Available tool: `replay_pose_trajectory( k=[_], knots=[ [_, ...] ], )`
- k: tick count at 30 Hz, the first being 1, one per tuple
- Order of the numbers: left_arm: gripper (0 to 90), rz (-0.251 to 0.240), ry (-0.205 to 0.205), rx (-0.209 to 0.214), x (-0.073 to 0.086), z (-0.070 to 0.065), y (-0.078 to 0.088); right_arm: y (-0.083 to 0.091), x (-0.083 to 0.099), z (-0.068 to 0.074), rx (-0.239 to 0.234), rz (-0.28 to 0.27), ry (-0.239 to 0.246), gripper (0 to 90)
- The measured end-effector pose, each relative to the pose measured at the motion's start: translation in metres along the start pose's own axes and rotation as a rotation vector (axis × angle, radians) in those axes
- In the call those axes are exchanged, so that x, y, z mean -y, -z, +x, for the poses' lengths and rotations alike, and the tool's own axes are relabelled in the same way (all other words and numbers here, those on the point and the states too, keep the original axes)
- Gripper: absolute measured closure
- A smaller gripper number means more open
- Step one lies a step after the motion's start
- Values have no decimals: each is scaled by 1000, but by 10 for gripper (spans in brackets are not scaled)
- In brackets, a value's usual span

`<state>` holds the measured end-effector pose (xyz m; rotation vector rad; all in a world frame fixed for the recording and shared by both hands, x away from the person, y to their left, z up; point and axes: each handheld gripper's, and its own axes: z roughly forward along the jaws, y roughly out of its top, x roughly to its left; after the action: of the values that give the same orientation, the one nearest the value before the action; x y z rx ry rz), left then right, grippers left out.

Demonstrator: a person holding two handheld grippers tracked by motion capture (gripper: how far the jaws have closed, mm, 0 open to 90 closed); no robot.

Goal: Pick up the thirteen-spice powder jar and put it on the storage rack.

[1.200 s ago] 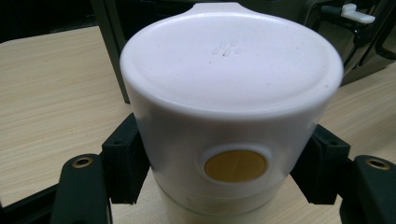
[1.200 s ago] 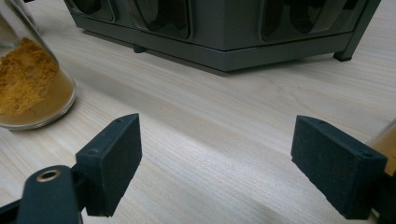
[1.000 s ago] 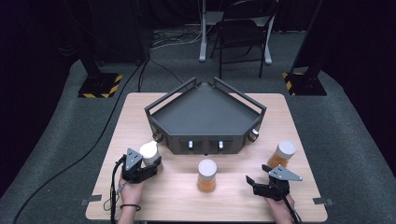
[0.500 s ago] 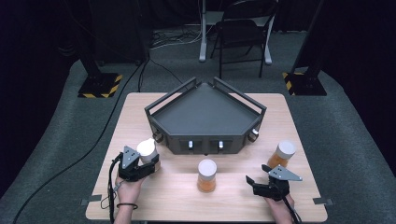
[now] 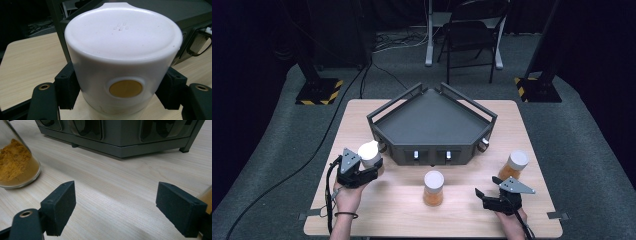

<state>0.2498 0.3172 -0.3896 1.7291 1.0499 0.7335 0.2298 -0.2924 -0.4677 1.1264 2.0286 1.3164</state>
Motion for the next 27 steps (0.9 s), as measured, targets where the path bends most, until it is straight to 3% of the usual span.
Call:
replay_pose_trajectory(
  k=[16,24,27],
  knots=[
    [306,-26,2,-5,-41,2,4,0,0,-1,-2,0,-1,153],
    [306,-32,-26,-22,-65,1,5,0,0,0,-2,1,0,153],
    [306,-44,-16,-23,-72,1,4,0,-1,0,-2,4,0,153]
  ],
)
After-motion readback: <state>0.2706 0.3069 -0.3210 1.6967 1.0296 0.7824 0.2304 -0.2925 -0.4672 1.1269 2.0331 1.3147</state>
